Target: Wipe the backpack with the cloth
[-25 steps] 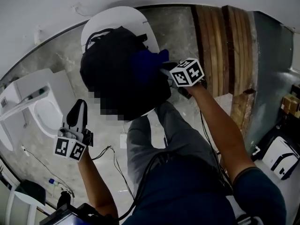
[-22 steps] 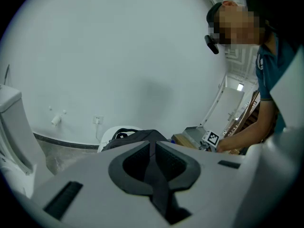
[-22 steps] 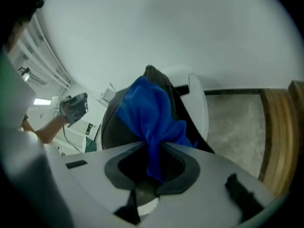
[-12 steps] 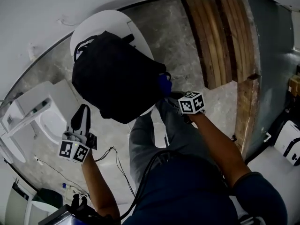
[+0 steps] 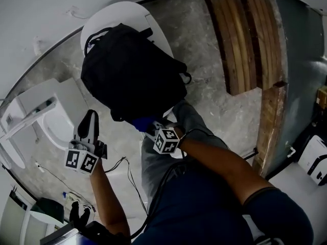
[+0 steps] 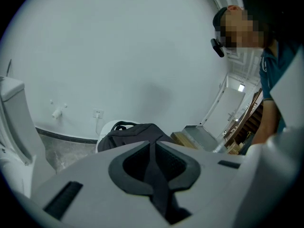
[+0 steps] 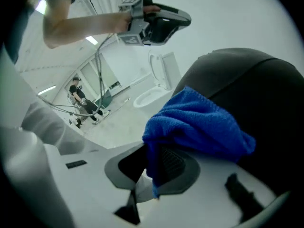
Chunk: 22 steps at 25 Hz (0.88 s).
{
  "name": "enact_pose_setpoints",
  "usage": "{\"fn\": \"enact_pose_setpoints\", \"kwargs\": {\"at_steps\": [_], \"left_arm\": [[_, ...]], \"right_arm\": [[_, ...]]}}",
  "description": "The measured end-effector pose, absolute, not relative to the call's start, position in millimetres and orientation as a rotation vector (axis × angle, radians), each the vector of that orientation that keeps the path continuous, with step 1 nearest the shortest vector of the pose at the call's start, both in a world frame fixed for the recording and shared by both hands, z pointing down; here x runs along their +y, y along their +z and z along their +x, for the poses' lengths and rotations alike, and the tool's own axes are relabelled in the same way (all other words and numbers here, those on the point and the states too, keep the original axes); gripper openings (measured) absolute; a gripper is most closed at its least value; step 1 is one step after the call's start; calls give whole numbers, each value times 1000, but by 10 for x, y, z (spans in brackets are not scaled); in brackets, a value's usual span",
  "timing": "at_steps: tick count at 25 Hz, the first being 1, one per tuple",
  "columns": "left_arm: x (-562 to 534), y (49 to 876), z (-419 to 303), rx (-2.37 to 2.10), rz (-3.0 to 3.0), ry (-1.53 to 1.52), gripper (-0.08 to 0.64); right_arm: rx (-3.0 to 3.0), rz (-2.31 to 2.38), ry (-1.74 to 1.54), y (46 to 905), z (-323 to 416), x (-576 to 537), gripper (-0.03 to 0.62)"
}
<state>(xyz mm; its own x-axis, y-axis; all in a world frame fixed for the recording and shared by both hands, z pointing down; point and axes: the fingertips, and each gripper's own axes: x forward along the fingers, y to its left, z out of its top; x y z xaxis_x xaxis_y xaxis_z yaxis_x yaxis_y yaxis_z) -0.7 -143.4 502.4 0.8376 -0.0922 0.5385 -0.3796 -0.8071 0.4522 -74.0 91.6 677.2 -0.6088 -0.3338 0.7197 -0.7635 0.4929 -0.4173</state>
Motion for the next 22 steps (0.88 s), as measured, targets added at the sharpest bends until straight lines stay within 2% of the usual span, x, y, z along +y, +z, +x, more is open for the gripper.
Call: {"fn": "enact_pose_setpoints", "kwargs": {"at_steps": [3, 7, 10, 13, 17, 22], "left_arm": [[-1408, 5049, -180, -353, 2482, 710, 43], [-1237, 5131, -376, -406, 2540, 765, 42], [-1128, 5128, -466, -432, 2565, 786, 43], [-1064, 5101, -540, -456, 2563, 766, 43], [-1034, 5099, -562, -491, 2567, 763, 43], [-1043, 5091, -405, -470, 2585, 725, 41]], "right_arm": [[-2127, 969, 1070, 6590, -769, 661, 60], [-2070, 1130, 1179, 6210, -250, -38, 60], [-2008, 1302, 1303, 6031, 334, -588, 60], [-1893, 1493, 1292, 6028, 1212, -961, 60], [-1847, 1443, 1447, 6142, 1716, -797, 60], [-1878, 1420, 1500, 6103, 1425, -100, 60]]}}
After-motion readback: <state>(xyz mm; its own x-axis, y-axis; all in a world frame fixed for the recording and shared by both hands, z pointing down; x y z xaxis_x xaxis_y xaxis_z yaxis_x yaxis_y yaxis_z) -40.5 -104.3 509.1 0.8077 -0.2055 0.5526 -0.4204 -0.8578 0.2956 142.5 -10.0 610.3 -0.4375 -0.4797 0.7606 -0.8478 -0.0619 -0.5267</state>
